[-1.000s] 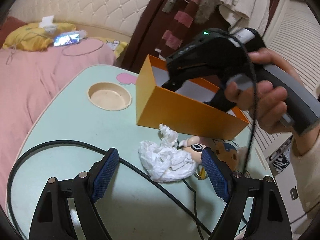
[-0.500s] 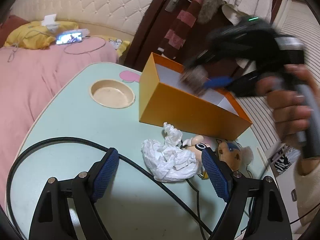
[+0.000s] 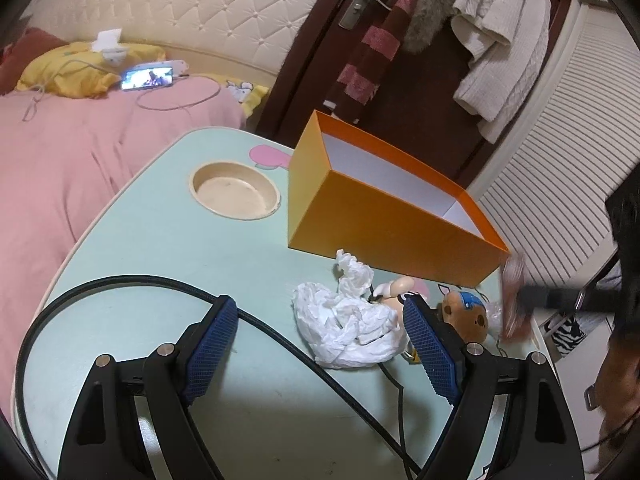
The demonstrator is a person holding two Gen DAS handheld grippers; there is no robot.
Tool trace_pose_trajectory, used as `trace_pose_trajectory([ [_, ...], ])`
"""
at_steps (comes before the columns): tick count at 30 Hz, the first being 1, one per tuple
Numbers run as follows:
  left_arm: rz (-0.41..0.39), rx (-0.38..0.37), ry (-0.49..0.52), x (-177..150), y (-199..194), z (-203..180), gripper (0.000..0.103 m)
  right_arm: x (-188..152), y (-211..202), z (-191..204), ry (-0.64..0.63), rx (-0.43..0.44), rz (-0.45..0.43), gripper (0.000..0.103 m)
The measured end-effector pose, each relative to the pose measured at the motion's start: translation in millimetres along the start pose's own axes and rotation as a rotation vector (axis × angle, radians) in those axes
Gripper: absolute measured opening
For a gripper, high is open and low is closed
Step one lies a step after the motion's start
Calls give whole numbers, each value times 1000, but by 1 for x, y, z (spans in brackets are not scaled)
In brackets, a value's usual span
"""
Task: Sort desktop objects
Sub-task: 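Carry the brown card box out with the right tool and set it down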
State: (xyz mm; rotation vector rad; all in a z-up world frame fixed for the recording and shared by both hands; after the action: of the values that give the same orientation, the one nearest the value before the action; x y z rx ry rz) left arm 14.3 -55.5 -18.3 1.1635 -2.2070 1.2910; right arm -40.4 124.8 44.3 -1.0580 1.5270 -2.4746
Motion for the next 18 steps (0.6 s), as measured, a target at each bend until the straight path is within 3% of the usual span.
trace_pose_trajectory([
  [6, -2, 3, -21, 3, -1, 3, 85, -27, 12, 2, -43, -4, 27, 49],
  [16, -1, -20, -4, 33, -12, -20, 85, -41, 0, 2, -104, -3, -82, 50],
  [17, 1, -20, 13, 38, -13, -27, 85, -42, -1, 0, -96, 6, -92, 56],
  [18, 2, -20, 30, 43, -14, -33, 85, -44, -1, -2, -86, 17, -97, 74],
])
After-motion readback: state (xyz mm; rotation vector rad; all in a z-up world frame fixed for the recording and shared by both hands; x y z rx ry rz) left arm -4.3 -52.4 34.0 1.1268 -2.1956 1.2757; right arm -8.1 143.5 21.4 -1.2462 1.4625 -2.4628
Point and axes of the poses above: each gripper's, at about its wrist camera, not at the fingertips, and y roughly the way its jaws point, z to its left, x to its top, the point moved 4 cm from there along y, roughly the way its jaws point, and after that the axes turned 9 degrees about -y, right-handed, at the moved point
